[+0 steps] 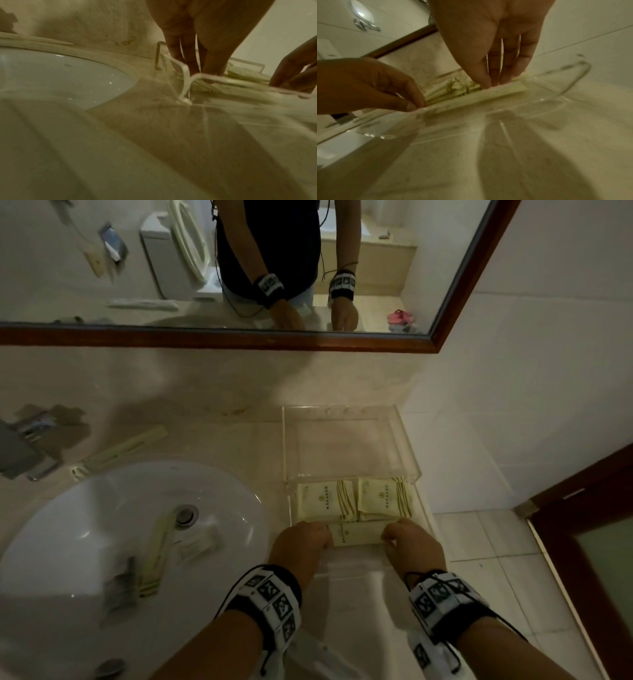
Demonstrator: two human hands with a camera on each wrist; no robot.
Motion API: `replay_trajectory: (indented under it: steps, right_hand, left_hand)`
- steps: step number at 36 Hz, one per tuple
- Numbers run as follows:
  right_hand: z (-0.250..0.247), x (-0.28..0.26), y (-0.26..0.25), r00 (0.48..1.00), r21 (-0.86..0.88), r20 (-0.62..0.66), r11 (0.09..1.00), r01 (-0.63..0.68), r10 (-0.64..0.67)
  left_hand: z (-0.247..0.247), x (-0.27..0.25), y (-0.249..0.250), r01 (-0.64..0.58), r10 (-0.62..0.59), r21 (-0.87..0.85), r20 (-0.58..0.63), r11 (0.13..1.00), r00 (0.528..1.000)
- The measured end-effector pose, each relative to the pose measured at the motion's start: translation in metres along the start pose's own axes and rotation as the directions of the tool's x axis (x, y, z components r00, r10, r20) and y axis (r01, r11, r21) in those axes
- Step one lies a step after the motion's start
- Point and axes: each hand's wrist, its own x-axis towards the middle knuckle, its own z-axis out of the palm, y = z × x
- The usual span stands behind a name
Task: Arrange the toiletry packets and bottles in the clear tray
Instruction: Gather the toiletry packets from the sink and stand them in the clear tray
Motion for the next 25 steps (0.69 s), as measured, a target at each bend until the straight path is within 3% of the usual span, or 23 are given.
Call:
replay_trajectory:
  steps: [6,11,15,18,25]
  right_hand:
    - [-0.024,-0.004,-0.045,0.993,0.049,-0.048,0.993,0.111,-0.109]
    - [-0.038,-0.002,-0.097,0.967,0.065,0.052,0.967,0.247,-0.251]
    - [-0.037,0.002,-0.141,0.931,0.033,0.204,0.953,0.302,-0.302]
    - [-0.032,0.008,-0.174,0.888,-0.008,0.335,0.941,0.337,-0.315]
    - [-0.009,0.018,-0.250,0.827,-0.057,0.442,0.910,0.412,-0.347]
  left_hand:
    - [-0.027,-0.013,-0.016,0.057,-0.065,-0.071,-0.123,0.996,0.990]
    - [-0.051,-0.038,-0.052,0.204,-0.225,-0.173,-0.115,0.964,0.967]
    - [-0.062,-0.062,-0.093,0.388,-0.373,-0.192,0.110,0.901,0.921]
    - [-0.065,-0.079,-0.128,0.451,-0.400,-0.137,0.290,0.882,0.870]
    - [-0.081,-0.122,-0.186,0.604,-0.543,-0.132,0.318,0.786,0.777]
